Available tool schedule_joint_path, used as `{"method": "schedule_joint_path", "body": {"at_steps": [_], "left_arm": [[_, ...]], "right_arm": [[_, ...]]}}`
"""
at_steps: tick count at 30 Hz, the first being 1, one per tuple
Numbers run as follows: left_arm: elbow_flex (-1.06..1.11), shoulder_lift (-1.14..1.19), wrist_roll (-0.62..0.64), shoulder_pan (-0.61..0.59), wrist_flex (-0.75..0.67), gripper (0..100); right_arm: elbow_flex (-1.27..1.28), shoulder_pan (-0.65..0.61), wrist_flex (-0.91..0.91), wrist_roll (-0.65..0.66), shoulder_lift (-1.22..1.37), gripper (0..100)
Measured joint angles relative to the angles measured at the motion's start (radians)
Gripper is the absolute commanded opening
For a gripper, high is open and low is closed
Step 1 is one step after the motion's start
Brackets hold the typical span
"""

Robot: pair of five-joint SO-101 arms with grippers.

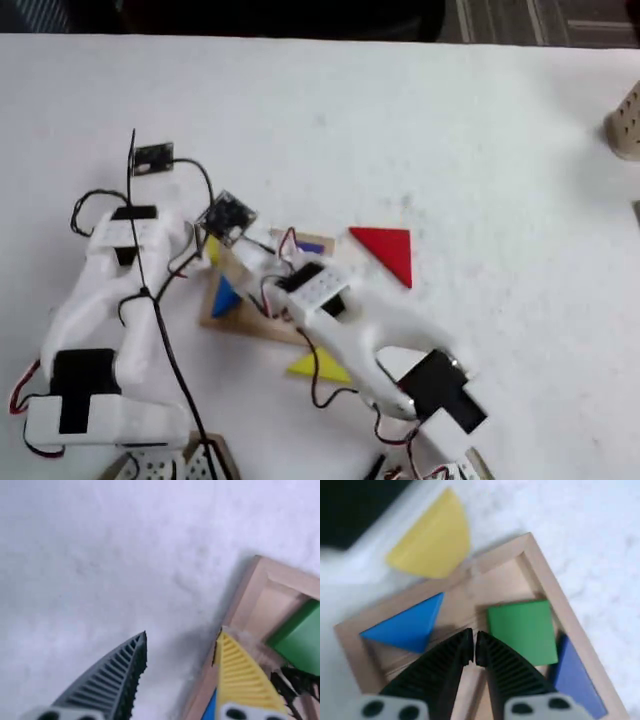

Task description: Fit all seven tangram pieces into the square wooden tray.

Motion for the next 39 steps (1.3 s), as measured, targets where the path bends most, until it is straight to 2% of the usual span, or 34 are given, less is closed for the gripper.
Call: {"method": "schedule_joint_path", "body": {"at_steps": [8,16,22,25,28,31,39], "left_arm": [[-0.003,0.000,-0.002,-0.002,0.000,24],[-0.003,0.000,-0.003,-0.002,0.000,23],[-0.003,0.000,-0.003,-0.002,0.000,23],[-0.003,0.000,-0.003,-0.002,0.000,23],[-0.003,0.000,-0.003,-0.002,0.000,23],[-0.003,0.000,-0.003,-0.002,0.000,23],[-0.003,0.000,-0.003,-0.002,0.000,23]], "right_arm": [[-0.037,0.012,0.029,0.000,0.012,1.7],[-0.114,0.017,0.316,0.000,0.017,1.7],[-0.124,0.017,0.394,-0.003,-0.003,1.7],[-0.124,0.029,0.404,-0.068,-0.083,1.7],[-0.123,0.057,0.350,-0.149,-0.157,1.7],[-0.087,0.071,0.244,-0.170,-0.166,1.7],[-0.057,0.074,-0.075,-0.173,0.074,1.7]]}}
